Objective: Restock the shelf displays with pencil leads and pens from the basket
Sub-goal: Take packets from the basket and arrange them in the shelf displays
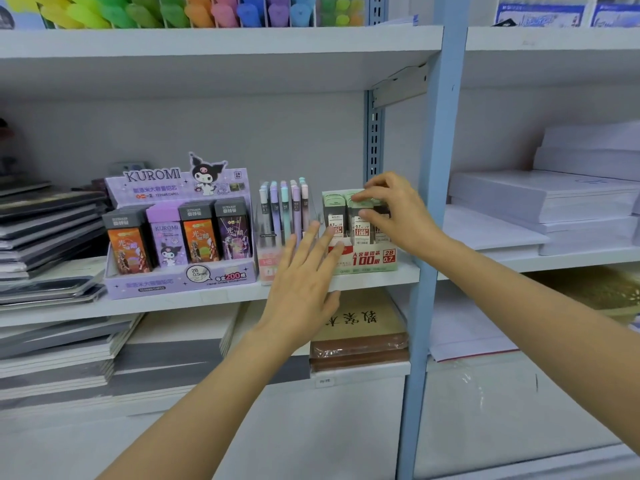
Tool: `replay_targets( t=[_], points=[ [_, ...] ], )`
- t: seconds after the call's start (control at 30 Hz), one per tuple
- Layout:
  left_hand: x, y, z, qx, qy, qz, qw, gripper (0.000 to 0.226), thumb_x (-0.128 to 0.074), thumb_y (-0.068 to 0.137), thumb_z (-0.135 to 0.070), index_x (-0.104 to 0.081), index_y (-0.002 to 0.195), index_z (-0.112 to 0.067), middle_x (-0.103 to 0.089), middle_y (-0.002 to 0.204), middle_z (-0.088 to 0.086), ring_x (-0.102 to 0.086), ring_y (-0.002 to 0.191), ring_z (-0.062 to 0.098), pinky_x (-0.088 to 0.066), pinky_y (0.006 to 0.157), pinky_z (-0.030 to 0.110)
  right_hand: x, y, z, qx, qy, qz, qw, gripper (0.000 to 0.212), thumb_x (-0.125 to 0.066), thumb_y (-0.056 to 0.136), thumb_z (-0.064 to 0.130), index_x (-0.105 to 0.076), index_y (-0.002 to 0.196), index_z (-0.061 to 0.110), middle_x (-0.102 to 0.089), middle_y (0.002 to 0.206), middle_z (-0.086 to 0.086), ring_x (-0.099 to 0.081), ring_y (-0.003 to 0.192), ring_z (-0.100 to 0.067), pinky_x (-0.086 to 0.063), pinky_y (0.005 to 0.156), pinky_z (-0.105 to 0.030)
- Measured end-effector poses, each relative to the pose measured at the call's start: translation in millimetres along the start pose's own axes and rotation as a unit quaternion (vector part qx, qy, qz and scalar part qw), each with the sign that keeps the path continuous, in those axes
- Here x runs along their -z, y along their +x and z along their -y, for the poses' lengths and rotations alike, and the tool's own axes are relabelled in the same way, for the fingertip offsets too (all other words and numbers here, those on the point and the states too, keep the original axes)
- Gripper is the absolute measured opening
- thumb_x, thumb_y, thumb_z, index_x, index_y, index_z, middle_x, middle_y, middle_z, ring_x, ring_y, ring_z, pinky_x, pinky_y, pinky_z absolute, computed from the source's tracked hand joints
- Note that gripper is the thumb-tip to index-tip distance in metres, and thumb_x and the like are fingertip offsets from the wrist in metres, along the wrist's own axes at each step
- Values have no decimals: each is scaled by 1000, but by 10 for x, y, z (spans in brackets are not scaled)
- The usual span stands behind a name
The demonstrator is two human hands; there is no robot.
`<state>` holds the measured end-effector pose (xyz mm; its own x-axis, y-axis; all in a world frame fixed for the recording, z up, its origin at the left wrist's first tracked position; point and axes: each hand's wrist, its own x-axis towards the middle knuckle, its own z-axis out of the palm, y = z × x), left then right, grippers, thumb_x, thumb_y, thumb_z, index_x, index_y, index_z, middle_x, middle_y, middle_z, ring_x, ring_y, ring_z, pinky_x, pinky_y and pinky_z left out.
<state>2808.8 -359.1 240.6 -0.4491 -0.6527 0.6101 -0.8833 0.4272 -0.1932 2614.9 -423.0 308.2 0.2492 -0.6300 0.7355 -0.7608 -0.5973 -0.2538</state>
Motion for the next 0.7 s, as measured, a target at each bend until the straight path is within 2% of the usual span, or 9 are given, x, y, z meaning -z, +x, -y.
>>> replay_targets(
  t=[0.1,0.2,0.27,0.37,0.43,0.53,0.57,0.63,0.7],
  points=[
    [-27,-275,19,1,-85,-86,993,48,-64,86,-17,-55,133,-12,-39,151,11,-23,146,30,-20,118,47,-48,-174,128,40,8,-31,999,29,-62,93,16,-64,121,11,-55,124,-7,-48,119,-21,-40,102,-38],
    [-291,-827,80,44,-133,-152,978,28,-65,80,-6,-67,107,-10,-60,119,9,-49,117,29,-35,98,37,-210,-511,398,107,95,-20,989,18,-57,94,13,-67,109,11,-63,106,-2,-57,97,-13,-45,85,-21],
    [-587,-1306,102,91,-162,-100,978,24,-66,78,-1,-67,100,-11,-60,106,7,-54,103,28,-40,86,37,-468,-805,605,120,158,98,975,15,-55,95,19,-68,102,14,-65,94,7,-58,81,-4,-44,71,-14],
    [-1096,-2105,85,159,-195,35,967,23,-67,78,4,-68,98,-8,-62,100,8,-58,94,32,-46,74,41,-1114,-1331,790,112,165,334,921,15,-55,97,27,-68,101,19,-63,88,17,-57,75,1,-41,67,-8],
    [-1399,-2651,23,190,-215,112,951,24,-68,77,7,-68,97,-6,-64,100,10,-60,92,34,-49,73,41,-1629,-1743,800,84,158,465,867,18,-55,97,27,-68,105,17,-69,96,10,-55,74,2,-39,71,-8],
    [-1760,-3398,-131,232,-214,232,920,29,-73,74,8,-68,101,-2,-66,111,18,-64,98,42,-54,75,45,-2346,-2473,697,-5,151,596,789,22,-56,97,25,-67,106,8,-70,103,-8,-57,79,-11,-45,78,-26],
    [-1864,-3612,-200,247,-217,284,901,34,-70,80,2,-65,113,-1,-60,126,22,-59,112,44,-52,86,47,-2550,-2750,654,-39,141,624,768,23,-56,97,25,-67,105,6,-69,103,-12,-61,82,-19,-45,77,-29],
    [-2028,-4021,-306,264,-200,368,869,50,-46,101,-18,-33,147,-2,-18,160,13,-23,146,32,-28,115,38,-2893,-3327,577,-103,112,666,731,29,-56,96,31,-64,107,5,-67,109,-16,-62,95,-30,-47,79,-35],
    [-2092,-4328,-375,275,-213,430,833,57,-26,106,-28,-1,155,-11,18,160,2,6,150,19,-9,119,27,-3109,-3869,565,-177,101,678,707,41,-59,92,40,-55,120,11,-61,120,-11,-58,100,-23,-46,79,-33]
  ],
)
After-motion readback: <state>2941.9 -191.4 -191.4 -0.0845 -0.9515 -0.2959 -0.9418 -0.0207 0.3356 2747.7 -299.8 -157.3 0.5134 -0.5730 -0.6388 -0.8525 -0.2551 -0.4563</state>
